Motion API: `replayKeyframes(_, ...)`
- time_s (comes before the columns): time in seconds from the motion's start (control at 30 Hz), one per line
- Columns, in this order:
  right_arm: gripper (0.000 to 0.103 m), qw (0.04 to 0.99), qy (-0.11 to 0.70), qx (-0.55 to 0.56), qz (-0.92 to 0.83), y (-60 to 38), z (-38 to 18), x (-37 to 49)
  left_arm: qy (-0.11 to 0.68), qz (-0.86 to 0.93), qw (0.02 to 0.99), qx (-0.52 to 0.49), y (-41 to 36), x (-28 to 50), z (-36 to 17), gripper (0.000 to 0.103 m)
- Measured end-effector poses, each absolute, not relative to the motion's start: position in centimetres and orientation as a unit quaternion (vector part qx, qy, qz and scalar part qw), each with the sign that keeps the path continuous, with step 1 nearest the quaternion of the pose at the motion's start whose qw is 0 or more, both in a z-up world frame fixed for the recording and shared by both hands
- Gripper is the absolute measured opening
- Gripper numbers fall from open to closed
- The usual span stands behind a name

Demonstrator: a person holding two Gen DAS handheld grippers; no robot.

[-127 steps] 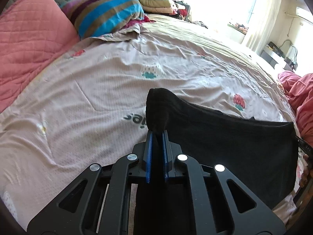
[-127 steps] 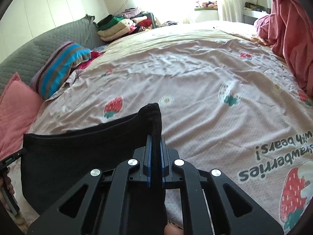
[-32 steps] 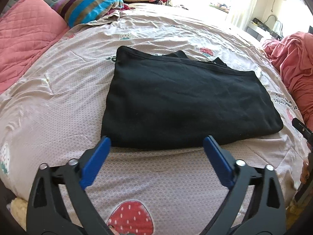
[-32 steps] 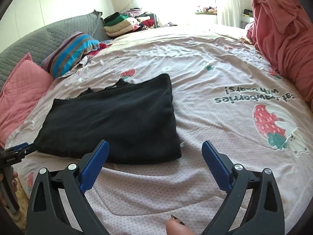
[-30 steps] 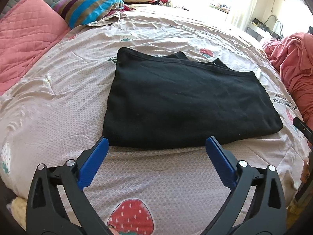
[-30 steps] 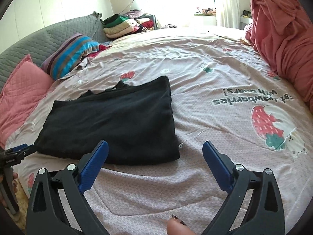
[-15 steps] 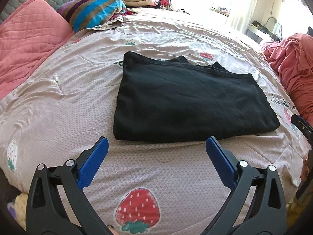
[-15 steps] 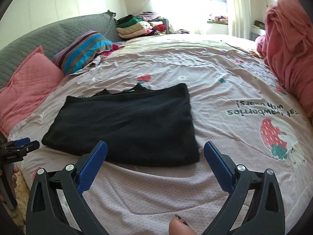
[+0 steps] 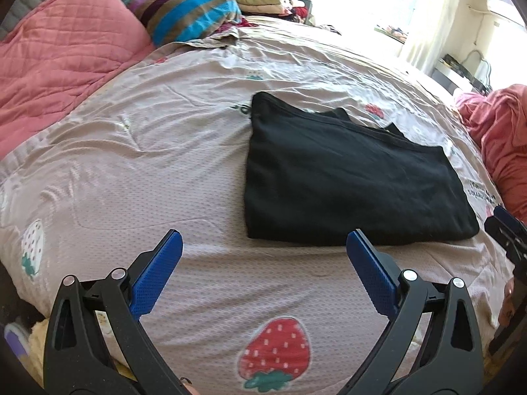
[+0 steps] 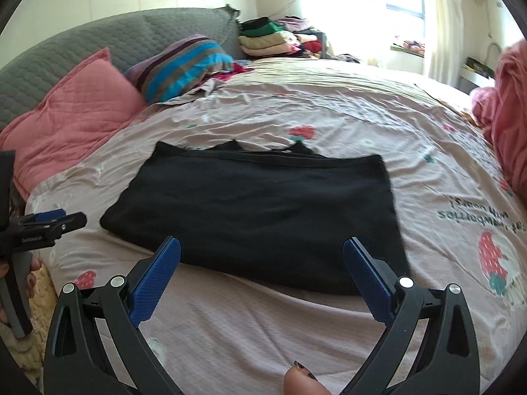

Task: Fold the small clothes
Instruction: 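Move both open tools to one edge of the folded black sweatshirt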

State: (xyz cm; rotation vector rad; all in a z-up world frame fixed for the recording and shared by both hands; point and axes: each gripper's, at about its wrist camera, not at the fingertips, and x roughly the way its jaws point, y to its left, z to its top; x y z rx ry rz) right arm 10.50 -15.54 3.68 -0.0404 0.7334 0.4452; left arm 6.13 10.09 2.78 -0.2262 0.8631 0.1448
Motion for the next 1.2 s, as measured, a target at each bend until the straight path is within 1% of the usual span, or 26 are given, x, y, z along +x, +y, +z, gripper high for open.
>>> replayKeyframes(0.27, 0.098, 0.902, 0.344, -0.052, 0.254, -10.8, 4.2, 10.5, 0.412, 0.086, 0.898, -0.13, 12.3, 5.9, 2.6, 0.093)
replayKeyframes(0.67, 0.098, 0.885, 0.345, -0.11, 0.292, -4.4, 2.9, 10.2, 0.409, 0.116, 0.895, -0.134, 15.1, 7.1, 2.7, 0.093)
replayKeyframes(0.87, 0.098, 0.876, 0.347, -0.152, 0.3, -1.1, 1.3, 10.3, 0.412, 0.125, 0.892, -0.134, 16.3, 8.1, 2.4, 0.093)
replayKeyframes(1.2, 0.098, 0.86, 0.349, -0.25, 0.274, 3.3, -2.8, 11.2, 0.422, 0.124, 0.889, -0.126, 17.3, 10.2, 1.6, 0.093)
